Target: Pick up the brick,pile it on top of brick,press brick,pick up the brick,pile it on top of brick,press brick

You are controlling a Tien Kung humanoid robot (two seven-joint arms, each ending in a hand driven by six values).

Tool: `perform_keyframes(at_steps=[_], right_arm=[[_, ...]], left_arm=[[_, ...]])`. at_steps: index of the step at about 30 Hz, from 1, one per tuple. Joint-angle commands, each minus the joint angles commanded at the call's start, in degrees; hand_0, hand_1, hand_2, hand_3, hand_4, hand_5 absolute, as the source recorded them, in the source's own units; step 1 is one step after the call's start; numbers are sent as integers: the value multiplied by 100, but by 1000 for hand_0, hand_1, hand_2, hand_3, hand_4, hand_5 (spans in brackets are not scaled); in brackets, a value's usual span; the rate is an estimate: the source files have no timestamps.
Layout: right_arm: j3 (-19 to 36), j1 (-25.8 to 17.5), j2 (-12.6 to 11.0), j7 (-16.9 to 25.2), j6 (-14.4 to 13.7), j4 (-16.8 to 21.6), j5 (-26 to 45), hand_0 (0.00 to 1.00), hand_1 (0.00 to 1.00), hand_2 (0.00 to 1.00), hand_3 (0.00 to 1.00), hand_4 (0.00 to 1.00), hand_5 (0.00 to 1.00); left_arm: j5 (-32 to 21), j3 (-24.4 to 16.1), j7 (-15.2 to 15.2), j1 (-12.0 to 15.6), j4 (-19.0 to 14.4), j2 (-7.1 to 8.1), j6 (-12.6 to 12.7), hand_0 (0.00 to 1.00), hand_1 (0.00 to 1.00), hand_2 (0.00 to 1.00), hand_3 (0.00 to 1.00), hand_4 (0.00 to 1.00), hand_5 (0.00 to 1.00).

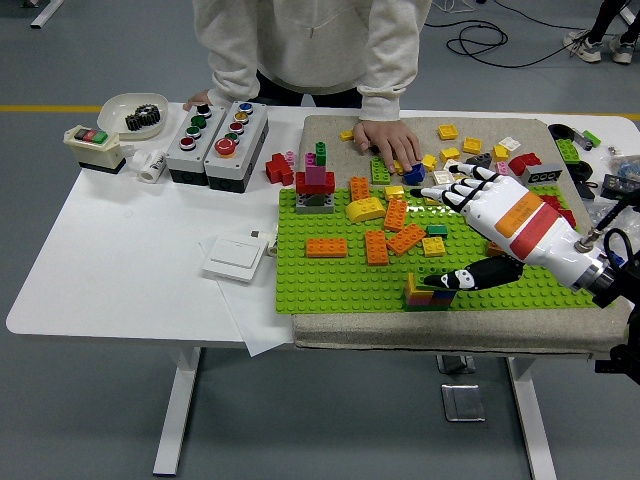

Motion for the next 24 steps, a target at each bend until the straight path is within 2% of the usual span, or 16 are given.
perform_keyframes(at_steps=[4,5,11,24], right_arm=[[402,-415,-123,74,272,326,118,737,707,772,791,998,777],[453,-502,-148,82,346,359,106,768,726,781,796,998,793],[467,-808,-156,81,678,316,-277,783,737,789,808,998,803],[287,-1010,8,60,635,277,-603,801,740,784,808,998,796]], left_arm=[[33,-20,4,16,5,0,-7,680,726,737,595,688,661],[46,-26,6,19,7,0,-10,681,725,737,595,687,661],[143,-79,31,38,11,-2,-33,678,725,736,595,687,662],[258,-136,57,75,9,5,-55,678,726,736,594,686,663]])
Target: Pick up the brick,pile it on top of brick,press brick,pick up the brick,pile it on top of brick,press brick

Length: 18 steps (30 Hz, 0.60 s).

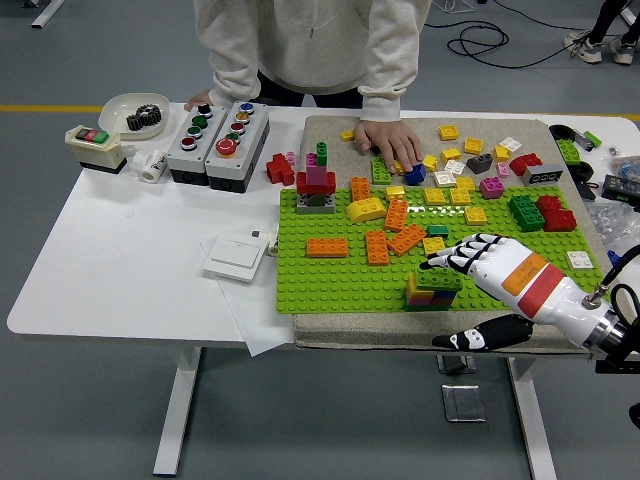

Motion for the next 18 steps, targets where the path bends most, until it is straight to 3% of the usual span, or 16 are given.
perform_keyframes(at_steps=[18], right_arm=[[-296,167,140,4,-49,-266,-297,816,744,783,807,998,778]], left_arm=[[-85,60,-20,-30,-11,0,14,678,725,736,595,685,662]])
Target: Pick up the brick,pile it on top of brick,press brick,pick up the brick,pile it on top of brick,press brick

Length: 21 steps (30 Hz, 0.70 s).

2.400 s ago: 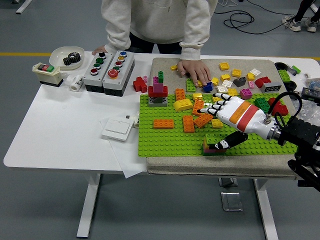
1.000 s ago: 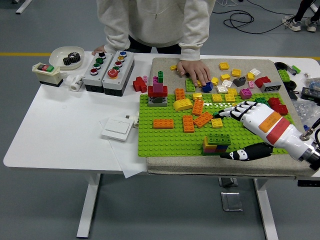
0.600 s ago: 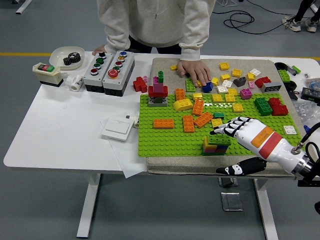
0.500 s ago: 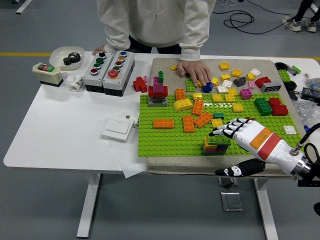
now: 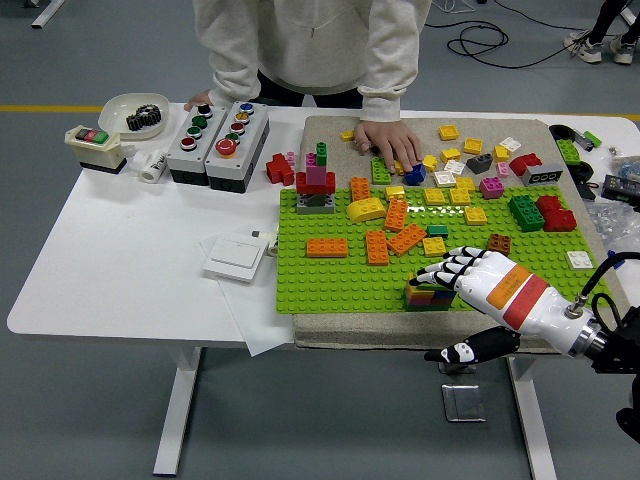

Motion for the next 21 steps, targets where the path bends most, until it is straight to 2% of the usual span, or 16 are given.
perform_keyframes(at_steps=[21], right_arm=[[-51,38,8,44,-14,-157,-72,822,741,780,807,998,770]], left_arm=[[-47,28,-8,-12,-1,0,9,679,724,737,595,687,663]])
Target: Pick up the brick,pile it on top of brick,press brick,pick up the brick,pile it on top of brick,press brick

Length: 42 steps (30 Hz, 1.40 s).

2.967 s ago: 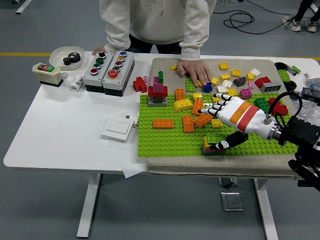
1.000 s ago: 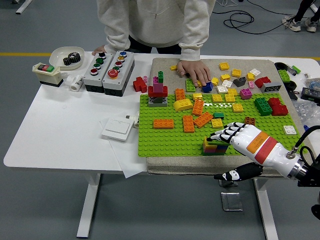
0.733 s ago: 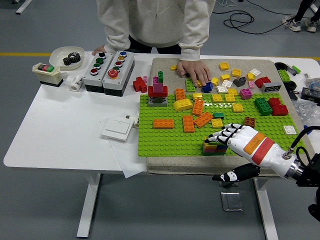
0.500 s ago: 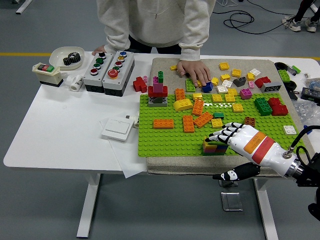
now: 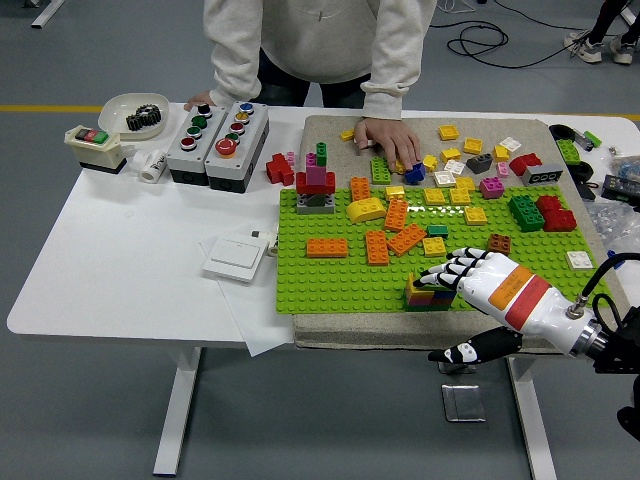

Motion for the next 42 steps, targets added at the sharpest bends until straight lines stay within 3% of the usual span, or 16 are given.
perform_keyframes(at_steps=[42], right_arm=[[-117,60,32,17,48,-25,-10,826,741,781,809,998,753]], left_arm=[[-56,25,-10,-3,4,-3,9,679,723,737,596,687,664]])
